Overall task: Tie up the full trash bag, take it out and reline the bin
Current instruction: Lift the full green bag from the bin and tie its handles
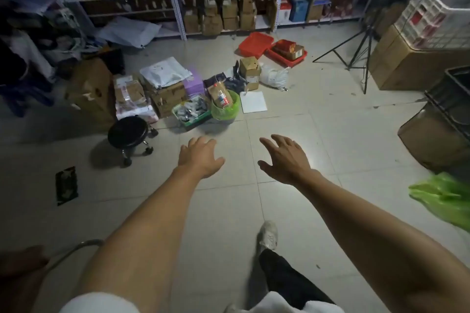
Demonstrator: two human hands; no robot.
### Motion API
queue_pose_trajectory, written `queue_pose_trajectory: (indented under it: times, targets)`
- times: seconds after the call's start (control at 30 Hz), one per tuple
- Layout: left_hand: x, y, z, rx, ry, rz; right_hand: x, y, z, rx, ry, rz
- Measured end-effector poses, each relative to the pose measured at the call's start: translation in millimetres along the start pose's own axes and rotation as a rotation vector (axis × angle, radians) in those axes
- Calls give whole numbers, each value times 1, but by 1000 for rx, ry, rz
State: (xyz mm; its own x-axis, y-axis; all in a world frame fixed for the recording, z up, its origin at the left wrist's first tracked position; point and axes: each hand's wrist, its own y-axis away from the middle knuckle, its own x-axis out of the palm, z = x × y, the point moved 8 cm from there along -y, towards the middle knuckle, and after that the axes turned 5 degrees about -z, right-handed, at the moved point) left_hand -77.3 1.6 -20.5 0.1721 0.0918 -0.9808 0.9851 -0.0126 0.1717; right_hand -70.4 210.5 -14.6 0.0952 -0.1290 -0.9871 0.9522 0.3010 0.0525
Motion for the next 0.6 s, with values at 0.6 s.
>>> queue_pose_trajectory:
  times: [0.6]
  targets:
    - [-54, -243, -10, -108, 7, 49, -6, -254, -78, -50, -32, 118]
